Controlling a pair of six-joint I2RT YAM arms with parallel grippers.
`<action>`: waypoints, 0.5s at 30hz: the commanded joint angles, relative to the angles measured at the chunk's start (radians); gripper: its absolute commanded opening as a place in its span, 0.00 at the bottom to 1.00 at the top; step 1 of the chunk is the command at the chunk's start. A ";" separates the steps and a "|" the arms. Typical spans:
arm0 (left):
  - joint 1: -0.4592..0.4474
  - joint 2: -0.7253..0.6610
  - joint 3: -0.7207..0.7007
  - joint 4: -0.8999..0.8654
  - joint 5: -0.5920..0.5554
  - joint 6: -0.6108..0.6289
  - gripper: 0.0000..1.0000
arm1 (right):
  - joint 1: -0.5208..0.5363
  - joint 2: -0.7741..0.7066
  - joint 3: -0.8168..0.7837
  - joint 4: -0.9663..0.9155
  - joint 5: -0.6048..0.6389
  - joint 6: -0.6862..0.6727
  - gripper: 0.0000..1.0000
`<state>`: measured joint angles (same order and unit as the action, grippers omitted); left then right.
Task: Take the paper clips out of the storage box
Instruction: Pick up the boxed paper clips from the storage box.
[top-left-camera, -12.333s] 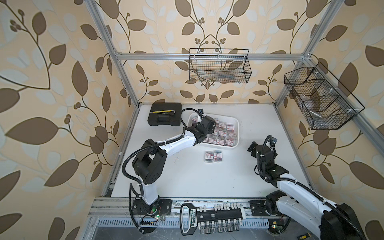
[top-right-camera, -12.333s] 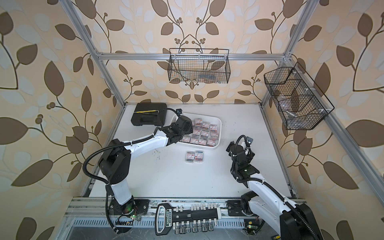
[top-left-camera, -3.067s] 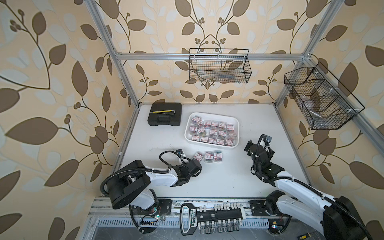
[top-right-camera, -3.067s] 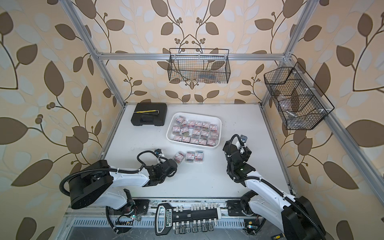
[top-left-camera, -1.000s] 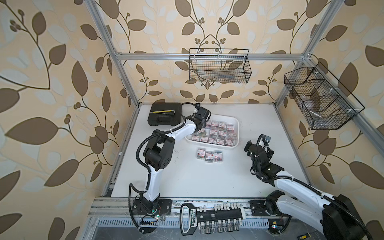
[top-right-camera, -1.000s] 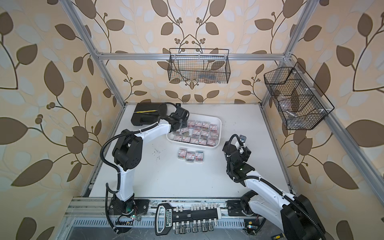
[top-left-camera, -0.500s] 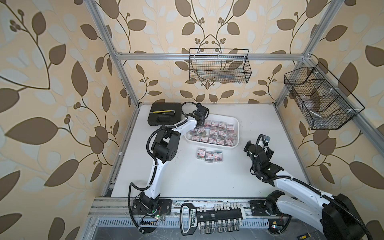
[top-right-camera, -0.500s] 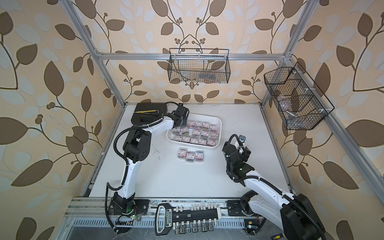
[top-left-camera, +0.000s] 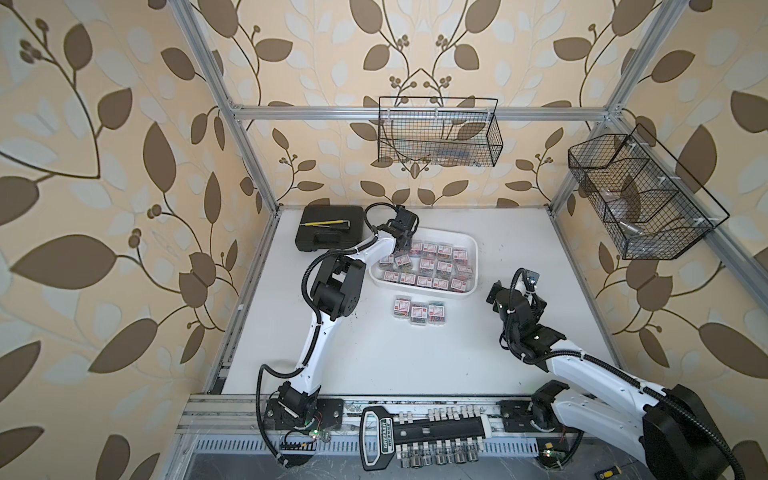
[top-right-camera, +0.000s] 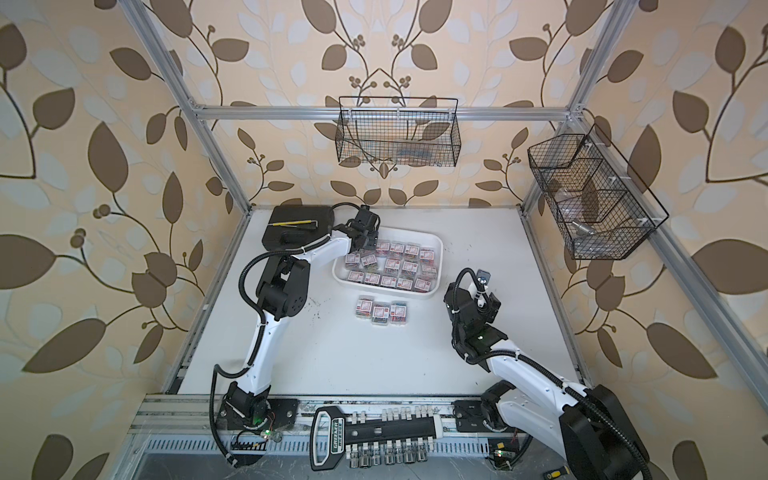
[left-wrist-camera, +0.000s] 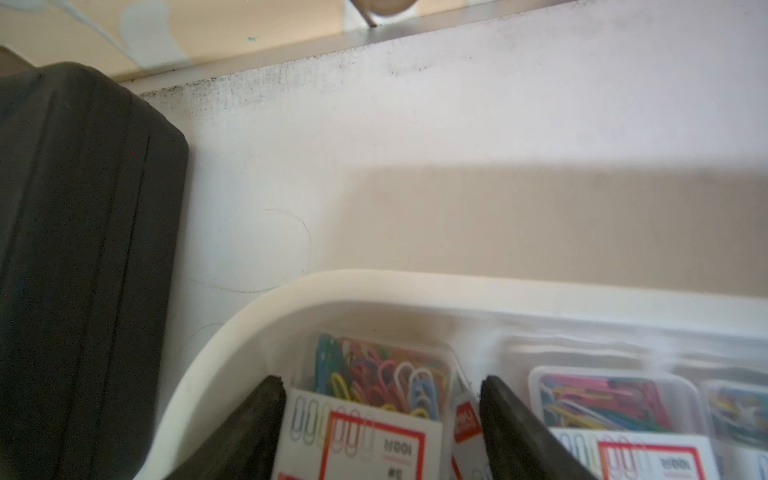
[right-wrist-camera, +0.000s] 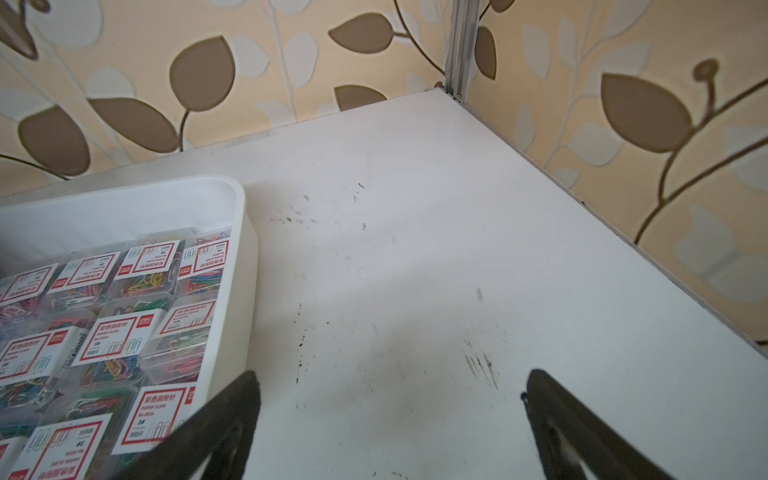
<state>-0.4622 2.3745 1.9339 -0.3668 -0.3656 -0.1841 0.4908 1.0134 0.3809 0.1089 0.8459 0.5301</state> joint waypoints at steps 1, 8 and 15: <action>0.022 0.010 0.020 -0.037 -0.009 0.009 0.68 | 0.005 0.004 0.033 0.008 0.028 -0.005 1.00; 0.022 -0.032 0.004 -0.051 -0.049 -0.031 0.46 | 0.009 0.010 0.036 0.007 0.032 -0.005 1.00; 0.014 -0.219 -0.108 -0.085 -0.130 -0.134 0.38 | 0.009 0.004 0.032 0.008 0.036 -0.004 1.00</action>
<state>-0.4576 2.3199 1.8732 -0.3935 -0.4057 -0.2497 0.4938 1.0206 0.3820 0.1093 0.8543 0.5301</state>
